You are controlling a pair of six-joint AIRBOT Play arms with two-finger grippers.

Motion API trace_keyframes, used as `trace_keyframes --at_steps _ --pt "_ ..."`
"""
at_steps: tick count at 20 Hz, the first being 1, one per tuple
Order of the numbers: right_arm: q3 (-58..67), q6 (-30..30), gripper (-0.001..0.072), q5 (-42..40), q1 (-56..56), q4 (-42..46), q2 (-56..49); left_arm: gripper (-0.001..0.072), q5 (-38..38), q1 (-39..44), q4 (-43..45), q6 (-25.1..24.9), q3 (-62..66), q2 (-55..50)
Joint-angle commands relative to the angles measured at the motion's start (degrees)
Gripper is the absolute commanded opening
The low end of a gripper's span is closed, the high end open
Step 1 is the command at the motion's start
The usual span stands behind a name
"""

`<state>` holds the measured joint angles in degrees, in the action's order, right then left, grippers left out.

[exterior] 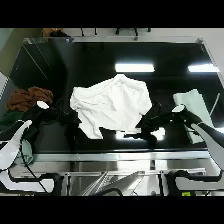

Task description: Fold the shirts.

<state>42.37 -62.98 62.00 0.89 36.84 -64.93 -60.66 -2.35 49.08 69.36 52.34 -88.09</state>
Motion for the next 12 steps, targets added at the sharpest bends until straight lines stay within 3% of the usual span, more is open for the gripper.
trace_keyframes --at_steps 1,2,6,9,12 --pt "-0.02 6.75 0.0081 -1.75 2.71 -9.84 -0.7 0.0018 -0.07 0.52 -1.11 0.11 2.73 0.24" --pt "1.18 6.88 0.002 -1.75 2.62 -10.03 -0.37 0.0018 -0.72 0.55 -1.25 0.11 4.44 0.33" --pt "13.42 4.63 0.0018 3.93 -2.54 -4.68 4.17 0.0016 -3.02 1.51 -1.25 0.17 13.25 8.26" --pt "31.52 6.14 0.0018 11.19 -9.99 -9.79 10.01 0.0016 -3.1 1.46 -1.2 1.57 25.7 19.87" --pt "53.86 6.16 0.0017 13.33 -14.12 -12.09 13.4 0.0016 0.52 1.49 -1.09 3.58 43.41 29.53"
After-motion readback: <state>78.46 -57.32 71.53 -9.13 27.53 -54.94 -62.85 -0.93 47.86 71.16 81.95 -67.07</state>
